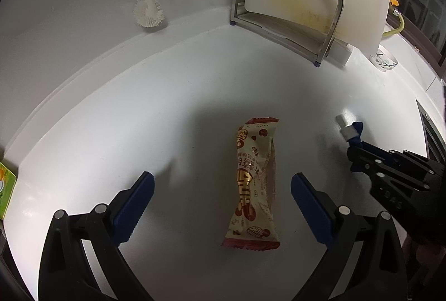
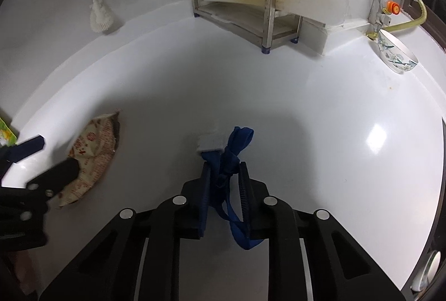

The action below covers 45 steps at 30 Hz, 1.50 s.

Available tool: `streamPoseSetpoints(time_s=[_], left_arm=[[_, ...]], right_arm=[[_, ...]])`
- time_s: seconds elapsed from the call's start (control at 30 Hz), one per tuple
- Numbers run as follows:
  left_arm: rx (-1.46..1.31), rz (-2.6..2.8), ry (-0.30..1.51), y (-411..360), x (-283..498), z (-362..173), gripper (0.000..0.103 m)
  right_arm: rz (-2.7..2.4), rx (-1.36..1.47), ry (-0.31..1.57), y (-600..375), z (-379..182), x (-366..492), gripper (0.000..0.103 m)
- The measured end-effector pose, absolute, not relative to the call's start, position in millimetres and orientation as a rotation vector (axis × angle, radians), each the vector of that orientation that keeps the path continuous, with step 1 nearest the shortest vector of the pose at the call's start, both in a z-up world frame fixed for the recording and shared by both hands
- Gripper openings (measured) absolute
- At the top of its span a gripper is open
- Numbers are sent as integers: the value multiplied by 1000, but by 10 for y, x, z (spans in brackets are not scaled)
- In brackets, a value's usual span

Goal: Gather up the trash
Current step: 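Lower the right tool onto the blue strap with white clip and grasp it, then grasp the printed snack wrapper with the left tool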

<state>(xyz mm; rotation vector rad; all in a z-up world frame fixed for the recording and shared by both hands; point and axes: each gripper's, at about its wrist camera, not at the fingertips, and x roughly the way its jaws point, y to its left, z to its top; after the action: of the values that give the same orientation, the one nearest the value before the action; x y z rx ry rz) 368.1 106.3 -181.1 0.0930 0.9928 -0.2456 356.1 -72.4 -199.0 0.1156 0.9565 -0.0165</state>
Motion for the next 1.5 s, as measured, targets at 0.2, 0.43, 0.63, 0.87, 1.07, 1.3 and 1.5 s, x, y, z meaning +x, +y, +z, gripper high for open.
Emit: streamPoseSetpoints(time_s=[0.2, 0.43, 0.63, 0.87, 1.07, 1.3, 1.5], left_arm=[[103, -248, 1006, 1003, 3723, -1931, 97], [103, -237, 1000, 968, 3731, -2019, 96], [111, -219, 1003, 932, 3748, -2067, 87], [129, -243, 989, 899, 3703, -2062, 54], [108, -264, 1004, 918, 3659, -2017, 28], [88, -272, 1001, 1003, 3430, -1867, 24], [79, -273, 982, 1060, 3143, -1693, 22]], right_arm=[[-21, 157, 935, -799, -1856, 3419, 19], [-30, 168, 931, -867, -1783, 3244, 19], [-25, 171, 932, -840, -1770, 3133, 19], [-29, 184, 927, -852, -1724, 3040, 19], [-16, 201, 938, -823, -1727, 2942, 19], [14, 216, 927, -783, -1643, 2771, 19], [40, 221, 916, -738, -1556, 2541, 19]])
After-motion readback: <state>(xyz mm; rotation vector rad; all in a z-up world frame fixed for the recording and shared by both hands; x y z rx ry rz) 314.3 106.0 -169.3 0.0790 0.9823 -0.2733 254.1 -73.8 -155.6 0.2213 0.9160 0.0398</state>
